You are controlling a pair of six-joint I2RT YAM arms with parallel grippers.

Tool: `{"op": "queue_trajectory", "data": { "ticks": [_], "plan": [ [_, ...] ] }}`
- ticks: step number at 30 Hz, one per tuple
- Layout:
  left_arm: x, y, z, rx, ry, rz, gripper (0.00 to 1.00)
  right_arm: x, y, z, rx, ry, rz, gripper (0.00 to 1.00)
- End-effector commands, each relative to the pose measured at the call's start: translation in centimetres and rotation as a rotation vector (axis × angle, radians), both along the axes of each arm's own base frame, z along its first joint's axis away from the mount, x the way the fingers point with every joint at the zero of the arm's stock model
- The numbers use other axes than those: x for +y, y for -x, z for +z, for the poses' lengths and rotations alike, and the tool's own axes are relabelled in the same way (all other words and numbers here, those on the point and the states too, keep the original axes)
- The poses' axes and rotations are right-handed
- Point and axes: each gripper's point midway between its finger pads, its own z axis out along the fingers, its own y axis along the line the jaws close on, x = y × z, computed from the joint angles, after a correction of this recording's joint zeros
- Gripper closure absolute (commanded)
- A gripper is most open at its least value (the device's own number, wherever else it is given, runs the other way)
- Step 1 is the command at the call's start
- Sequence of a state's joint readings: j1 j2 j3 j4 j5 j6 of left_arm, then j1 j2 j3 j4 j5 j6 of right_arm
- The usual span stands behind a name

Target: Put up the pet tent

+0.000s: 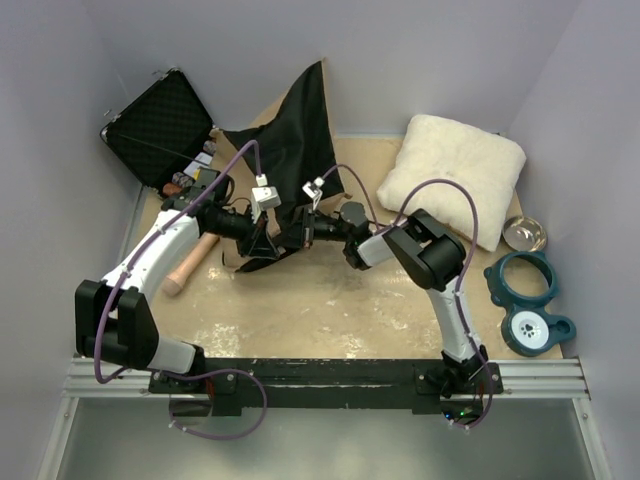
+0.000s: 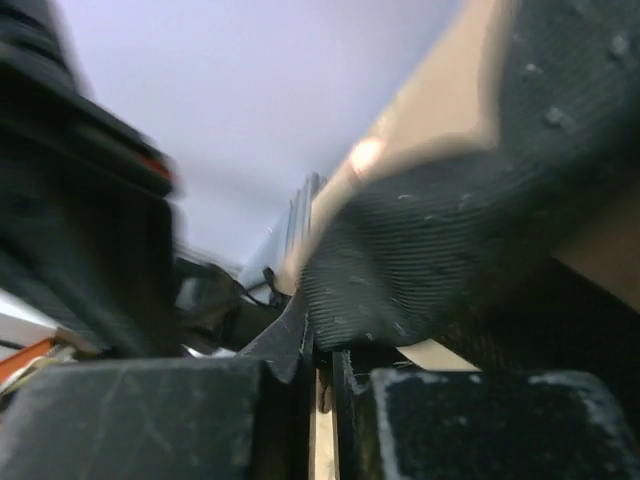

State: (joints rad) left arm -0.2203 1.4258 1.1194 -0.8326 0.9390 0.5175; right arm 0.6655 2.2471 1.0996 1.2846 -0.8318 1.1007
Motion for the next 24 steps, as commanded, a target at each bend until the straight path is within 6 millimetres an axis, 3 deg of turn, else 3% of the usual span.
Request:
{"op": "queue_trajectory", "data": {
  "ticks": [1, 7, 12, 19, 24],
  "plan": [
    [3.5, -1.7, -2.6, -0.030, -0.174, 0.111, 1.00, -1.7, -1.1, 6.7, -0.201, -0.082, -0.033, 1.00],
    [5.6, -0.8, -4.9, -0.003, -0.306, 0.105, 1.00, -2.7, -1.6, 8.8, -0.217, -0.043, -0.041, 1.00],
    [6.3, -0.3, -6.0, 0.022, -0.348, 0.117, 1.00, -4.0, -1.7, 9.2, -0.139, -0.029, -0.034, 1.00],
    [7.5, 0.1, -8.3, 0.068, -0.423, 0.139, 1.00, -6.0, -1.0, 10.3, -0.029, -0.106, -0.022, 1.00],
    [8.0, 0.2, -9.3, 0.087, -0.459, 0.139, 1.00, -6.7, 0.0, 12.8, 0.010, -0.202, -0.004, 1.00]
  ]
}}
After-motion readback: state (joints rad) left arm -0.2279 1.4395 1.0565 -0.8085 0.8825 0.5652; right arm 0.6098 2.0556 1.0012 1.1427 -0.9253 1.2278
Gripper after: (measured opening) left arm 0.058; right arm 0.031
